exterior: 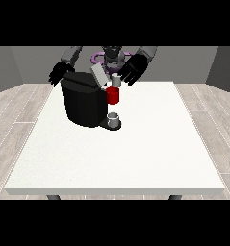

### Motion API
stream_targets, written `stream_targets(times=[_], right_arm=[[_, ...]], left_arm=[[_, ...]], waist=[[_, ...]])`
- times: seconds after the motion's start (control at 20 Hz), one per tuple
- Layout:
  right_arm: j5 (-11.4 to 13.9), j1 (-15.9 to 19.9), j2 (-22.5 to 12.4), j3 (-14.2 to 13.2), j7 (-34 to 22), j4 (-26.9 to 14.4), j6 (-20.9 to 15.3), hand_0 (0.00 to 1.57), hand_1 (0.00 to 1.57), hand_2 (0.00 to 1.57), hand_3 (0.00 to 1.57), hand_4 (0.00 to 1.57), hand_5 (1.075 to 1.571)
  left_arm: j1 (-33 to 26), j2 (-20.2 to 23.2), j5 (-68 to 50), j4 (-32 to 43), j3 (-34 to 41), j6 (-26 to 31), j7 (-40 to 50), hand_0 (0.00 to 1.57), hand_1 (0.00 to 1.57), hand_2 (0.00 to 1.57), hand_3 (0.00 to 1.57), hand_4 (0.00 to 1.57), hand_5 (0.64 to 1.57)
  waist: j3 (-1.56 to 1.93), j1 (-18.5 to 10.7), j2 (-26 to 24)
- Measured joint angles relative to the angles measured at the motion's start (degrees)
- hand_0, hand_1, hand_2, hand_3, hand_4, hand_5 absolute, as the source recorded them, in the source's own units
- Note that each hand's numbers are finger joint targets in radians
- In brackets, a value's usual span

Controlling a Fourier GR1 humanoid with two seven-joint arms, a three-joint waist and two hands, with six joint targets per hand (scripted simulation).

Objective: Insert the coffee pod into the coffee machine and close the lid

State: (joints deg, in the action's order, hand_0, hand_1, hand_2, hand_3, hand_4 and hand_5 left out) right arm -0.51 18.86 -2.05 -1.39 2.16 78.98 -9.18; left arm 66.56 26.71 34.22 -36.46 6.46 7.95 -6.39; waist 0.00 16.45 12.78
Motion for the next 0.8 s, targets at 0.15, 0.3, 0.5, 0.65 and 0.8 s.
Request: stream_targets(times=[0.15,0.3,0.5,0.65,0.8], right_arm=[[0.05,0.30,-0.11,-0.23,0.14,0.13,-0.17,0.00,0.00,0.00,0.00,0.51,1.571],[-0.81,0.70,-0.72,-1.23,0.44,-0.30,0.48,0.00,0.00,0.00,0.00,0.52,1.571],[-0.98,0.64,-0.45,-1.35,0.85,-0.44,0.37,0.00,0.00,0.00,0.00,0.52,1.571],[-1.46,0.62,-0.40,-1.81,1.21,-0.58,0.42,0.00,0.00,0.00,0.00,0.51,1.571],[-1.55,0.60,-0.15,-1.94,1.05,-0.66,0.06,0.00,0.00,0.00,0.00,0.51,1.571]], left_arm=[[0.58,0.17,0.54,0.33,-0.08,-0.04,-0.02,1.28,1.28,1.31,1.22,0.50,1.571],[0.97,-0.61,0.79,0.42,-0.15,-0.18,0.68,1.32,1.32,1.33,1.23,0.51,1.571],[0.87,-1.35,1.31,0.49,-0.47,-0.46,0.28,1.25,1.25,1.29,1.21,0.51,1.571],[0.90,-1.85,1.69,0.42,-0.65,-0.74,-0.04,1.18,1.18,1.25,1.18,0.49,1.571],[1.02,-2.20,1.96,0.58,-0.74,-0.63,-0.06,1.20,1.20,1.27,1.20,0.50,1.571]], waist=[[0.01,0.33,1.06],[0.01,0.32,1.40],[0.01,0.16,1.67],[0.02,0.11,1.84],[0.01,-0.02,1.74]])
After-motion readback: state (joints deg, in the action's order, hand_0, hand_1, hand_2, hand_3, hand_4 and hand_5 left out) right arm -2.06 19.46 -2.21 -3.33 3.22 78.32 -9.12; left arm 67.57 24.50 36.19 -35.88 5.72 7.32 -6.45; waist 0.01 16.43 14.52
